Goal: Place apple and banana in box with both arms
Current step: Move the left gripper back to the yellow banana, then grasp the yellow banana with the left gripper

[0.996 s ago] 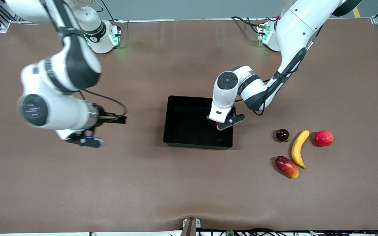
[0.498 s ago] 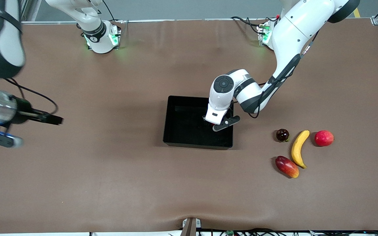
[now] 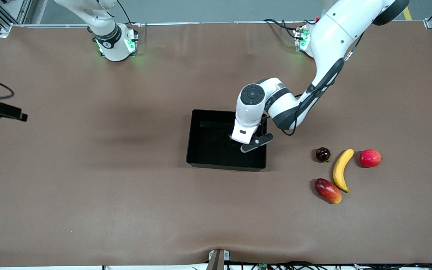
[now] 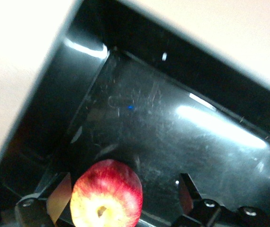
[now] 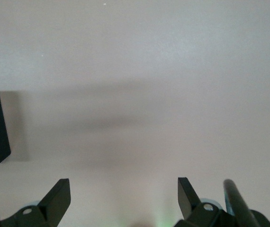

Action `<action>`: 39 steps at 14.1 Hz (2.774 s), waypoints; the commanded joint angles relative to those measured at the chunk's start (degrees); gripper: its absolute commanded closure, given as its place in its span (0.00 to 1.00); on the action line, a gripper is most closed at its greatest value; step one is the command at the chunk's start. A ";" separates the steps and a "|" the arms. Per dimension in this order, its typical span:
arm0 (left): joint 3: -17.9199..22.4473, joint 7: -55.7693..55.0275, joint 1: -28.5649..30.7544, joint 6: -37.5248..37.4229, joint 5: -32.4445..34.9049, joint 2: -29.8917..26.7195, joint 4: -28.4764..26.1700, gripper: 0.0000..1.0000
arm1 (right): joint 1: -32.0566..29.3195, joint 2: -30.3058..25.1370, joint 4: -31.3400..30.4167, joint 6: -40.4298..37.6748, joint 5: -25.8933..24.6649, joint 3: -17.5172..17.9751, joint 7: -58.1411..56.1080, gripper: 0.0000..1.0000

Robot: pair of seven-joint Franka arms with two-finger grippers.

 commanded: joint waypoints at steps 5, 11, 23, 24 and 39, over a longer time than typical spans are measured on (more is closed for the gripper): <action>-2.55 8.19 3.66 -23.27 -5.43 -6.04 13.25 0.00 | 4.87 -9.68 -9.72 0.97 -1.28 1.27 -0.31 0.00; -3.07 36.93 18.33 -26.56 -6.32 -7.90 10.82 0.00 | 5.66 -11.43 -9.27 1.06 -0.93 1.36 10.26 0.00; -2.55 74.23 32.77 -12.06 0.34 3.61 7.82 0.14 | 4.79 -11.43 -9.27 0.27 -1.55 1.18 2.94 0.00; -2.46 74.24 32.86 -11.89 1.76 4.40 7.90 0.16 | 4.61 -11.43 -9.27 0.18 -1.55 1.18 2.94 0.00; 1.41 75.20 33.03 -6.08 6.52 7.93 4.30 0.63 | 4.26 -10.99 -9.45 -0.26 -1.55 1.01 3.11 0.00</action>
